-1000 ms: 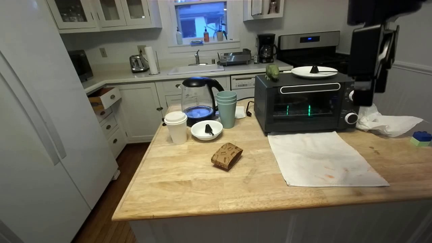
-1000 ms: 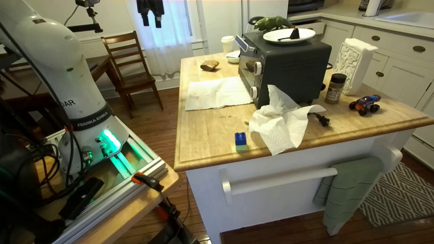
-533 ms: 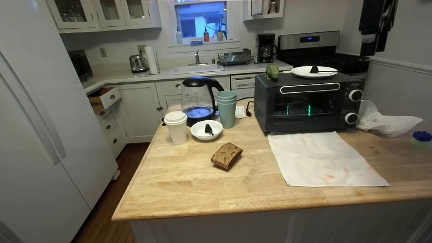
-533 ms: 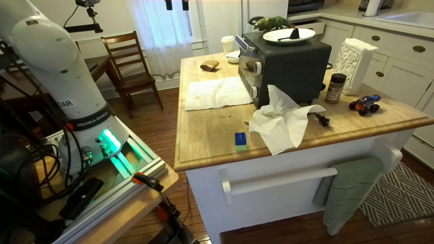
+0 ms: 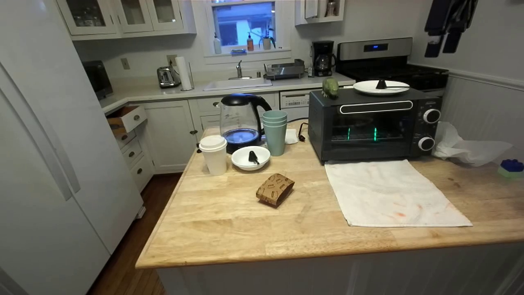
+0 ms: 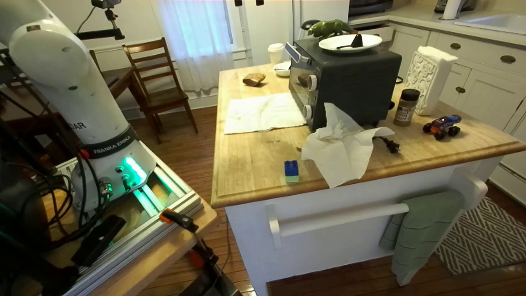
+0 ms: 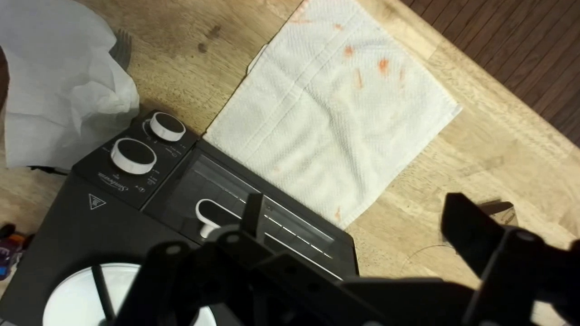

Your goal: Take the black thing off of the black plate and put it on the white bowl

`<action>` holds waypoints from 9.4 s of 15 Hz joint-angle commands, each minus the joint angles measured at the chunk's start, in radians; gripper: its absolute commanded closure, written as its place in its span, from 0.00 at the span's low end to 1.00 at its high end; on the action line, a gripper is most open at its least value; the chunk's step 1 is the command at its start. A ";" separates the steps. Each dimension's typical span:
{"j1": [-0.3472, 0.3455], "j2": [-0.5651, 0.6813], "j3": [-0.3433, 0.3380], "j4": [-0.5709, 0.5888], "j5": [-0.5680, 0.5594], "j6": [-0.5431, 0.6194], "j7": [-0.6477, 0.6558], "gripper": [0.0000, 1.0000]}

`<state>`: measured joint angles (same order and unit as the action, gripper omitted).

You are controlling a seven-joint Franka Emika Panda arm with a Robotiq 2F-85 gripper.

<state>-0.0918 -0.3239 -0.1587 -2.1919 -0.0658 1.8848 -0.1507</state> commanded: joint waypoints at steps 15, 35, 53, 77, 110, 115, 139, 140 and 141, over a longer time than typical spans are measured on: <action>-0.045 0.251 -0.079 0.221 0.005 0.008 -0.215 0.00; -0.255 0.675 -0.046 0.581 0.203 0.073 -0.480 0.11; -0.302 0.767 -0.019 0.668 0.183 0.077 -0.451 0.94; 0.063 0.316 0.143 0.247 0.279 0.235 0.398 0.98; 0.307 1.084 0.137 1.000 0.028 0.018 0.788 0.98; 0.311 1.247 0.107 1.209 0.029 0.007 0.807 0.98; 0.290 1.572 0.060 1.612 0.053 -0.031 0.845 0.98; 0.289 1.575 0.062 1.617 0.056 -0.025 0.841 0.98; 0.290 1.578 0.058 1.620 0.052 -0.027 0.847 0.98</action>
<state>0.2040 1.2156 -0.1043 -0.6403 -0.0219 1.8767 0.6853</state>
